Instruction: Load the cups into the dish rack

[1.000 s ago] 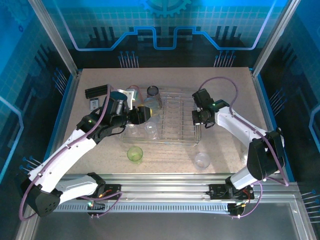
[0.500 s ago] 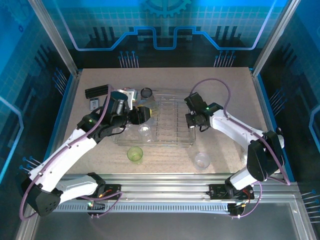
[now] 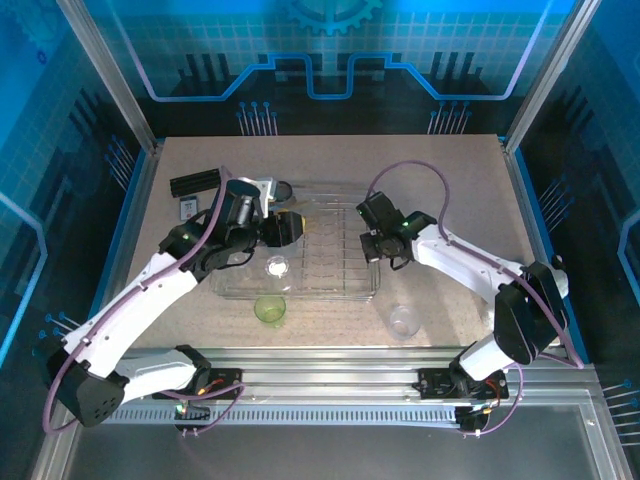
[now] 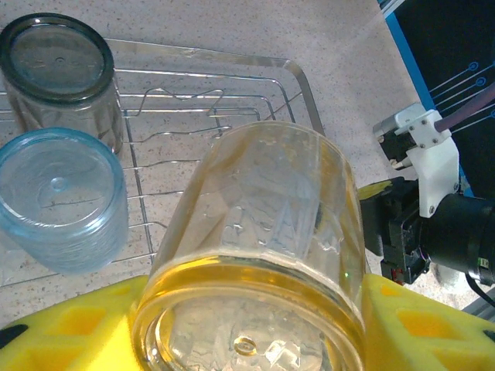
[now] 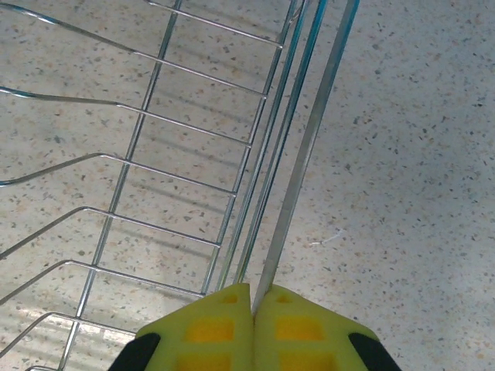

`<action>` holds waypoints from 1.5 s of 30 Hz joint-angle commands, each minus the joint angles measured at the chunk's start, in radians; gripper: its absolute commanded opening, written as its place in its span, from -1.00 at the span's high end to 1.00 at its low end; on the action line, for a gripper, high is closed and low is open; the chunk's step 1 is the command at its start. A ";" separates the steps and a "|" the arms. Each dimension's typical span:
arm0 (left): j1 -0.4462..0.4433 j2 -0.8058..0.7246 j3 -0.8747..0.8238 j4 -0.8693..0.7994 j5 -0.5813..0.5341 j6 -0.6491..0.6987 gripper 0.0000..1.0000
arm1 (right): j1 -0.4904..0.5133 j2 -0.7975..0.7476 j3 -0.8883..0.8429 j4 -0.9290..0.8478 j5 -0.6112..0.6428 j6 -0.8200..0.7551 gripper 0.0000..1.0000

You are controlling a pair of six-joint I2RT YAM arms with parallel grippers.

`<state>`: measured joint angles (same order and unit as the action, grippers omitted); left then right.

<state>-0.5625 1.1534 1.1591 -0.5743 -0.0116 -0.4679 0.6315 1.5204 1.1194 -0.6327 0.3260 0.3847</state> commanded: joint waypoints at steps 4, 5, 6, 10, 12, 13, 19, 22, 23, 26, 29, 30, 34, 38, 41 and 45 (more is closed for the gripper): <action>-0.005 0.016 0.043 -0.018 -0.008 0.015 0.71 | 0.062 -0.045 -0.037 0.055 -0.053 -0.037 1.00; -0.006 0.018 0.045 -0.020 -0.008 0.016 0.71 | 0.064 -0.048 -0.040 0.060 -0.056 -0.034 1.00; -0.006 0.019 0.045 -0.021 -0.008 0.016 0.71 | 0.068 -0.049 -0.042 0.063 -0.057 -0.032 1.00; -0.006 0.024 0.047 -0.029 -0.008 0.013 0.71 | 0.086 -0.052 -0.047 0.076 -0.055 -0.028 1.00; -0.005 0.023 0.045 -0.034 -0.008 0.013 0.71 | 0.097 -0.054 -0.049 0.083 -0.053 -0.027 1.00; -0.005 0.024 0.045 -0.035 -0.010 0.011 0.71 | 0.102 -0.054 -0.049 0.086 -0.051 -0.028 1.00; -0.005 0.031 0.055 -0.045 -0.007 0.012 0.71 | 0.121 -0.058 -0.052 0.088 -0.056 -0.034 1.00; -0.007 0.038 0.066 -0.058 -0.007 0.017 0.71 | 0.121 -0.076 -0.052 0.095 -0.059 -0.041 0.95; -0.007 0.041 0.072 -0.063 -0.007 0.018 0.71 | 0.120 -0.085 -0.053 0.100 -0.060 -0.044 0.92; -0.008 0.059 0.098 -0.084 -0.007 0.020 0.71 | 0.115 -0.112 -0.050 0.109 -0.065 -0.046 0.69; -0.014 0.090 0.141 -0.117 -0.009 0.031 0.71 | 0.103 -0.140 -0.041 0.098 -0.068 -0.045 0.37; -0.020 0.104 0.160 -0.131 -0.011 0.036 0.71 | 0.099 -0.151 -0.036 0.091 -0.065 -0.047 0.29; -0.043 0.185 0.257 -0.228 -0.035 0.058 0.72 | 0.077 -0.226 -0.028 0.070 -0.039 -0.059 0.14; -0.076 0.298 0.380 -0.354 -0.056 0.081 0.74 | 0.033 -0.342 -0.053 0.067 0.011 -0.076 0.09; -0.099 0.392 0.479 -0.442 -0.074 0.103 0.78 | -0.012 -0.444 -0.095 0.084 0.041 -0.094 0.08; -0.123 0.501 0.594 -0.515 -0.106 0.128 0.79 | -0.080 -0.568 -0.179 0.111 0.053 -0.126 0.05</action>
<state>-0.6716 1.6100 1.6768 -0.9760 -0.0761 -0.3840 0.5858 1.0000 0.9955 -0.5358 0.3424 0.2943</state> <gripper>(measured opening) 0.570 0.473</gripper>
